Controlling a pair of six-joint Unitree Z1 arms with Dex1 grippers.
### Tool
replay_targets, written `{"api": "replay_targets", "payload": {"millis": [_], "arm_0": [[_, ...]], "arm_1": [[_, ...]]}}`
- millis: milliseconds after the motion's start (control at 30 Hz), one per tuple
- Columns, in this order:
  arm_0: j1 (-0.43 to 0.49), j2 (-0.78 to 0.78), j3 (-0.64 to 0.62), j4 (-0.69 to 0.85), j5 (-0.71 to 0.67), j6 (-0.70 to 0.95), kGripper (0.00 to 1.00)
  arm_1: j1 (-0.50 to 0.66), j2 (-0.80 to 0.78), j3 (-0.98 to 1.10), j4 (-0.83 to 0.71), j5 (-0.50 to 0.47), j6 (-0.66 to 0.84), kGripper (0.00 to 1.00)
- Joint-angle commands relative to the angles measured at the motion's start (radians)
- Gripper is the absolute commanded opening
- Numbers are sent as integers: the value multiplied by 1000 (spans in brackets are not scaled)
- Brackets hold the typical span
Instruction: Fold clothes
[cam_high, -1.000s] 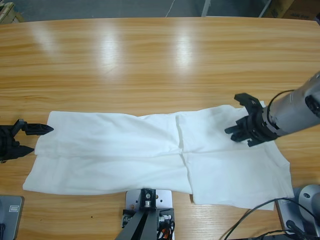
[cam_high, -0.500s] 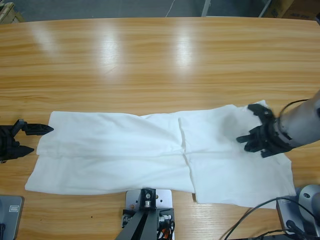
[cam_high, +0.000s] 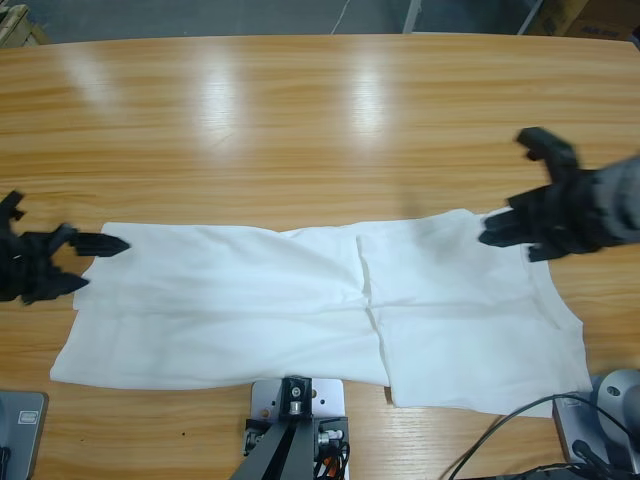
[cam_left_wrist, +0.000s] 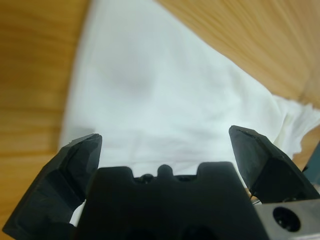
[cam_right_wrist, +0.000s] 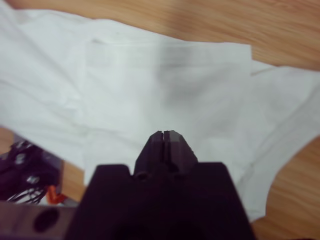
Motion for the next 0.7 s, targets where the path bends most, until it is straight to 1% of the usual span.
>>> {"api": "replay_targets", "payload": {"millis": [33, 200, 300, 400, 533, 633, 700], "arm_0": [[-174, 230, -86, -58, 85, 13, 1000], [-176, 231, -79, -58, 86, 10, 1000], [-180, 228, -84, -60, 86, 10, 1000], [-183, 212, -84, -60, 85, 10, 1000], [-192, 199, -76, -58, 85, 10, 1000], [-207, 197, -72, -58, 85, 10, 1000], [-216, 197, -70, -57, 86, 10, 1000]], "arm_1": [[7, 274, -17, -29, -12, -26, 0], [7, 372, -14, -83, -1, -23, 0], [7, 472, -41, -108, 0, -21, 0], [3, 534, -43, -147, -10, -16, 0], [-69, 560, -45, -167, -41, -28, 0], [-147, 551, -52, -161, -74, -44, 0], [-203, 550, -59, -162, -74, -54, 0]]}}
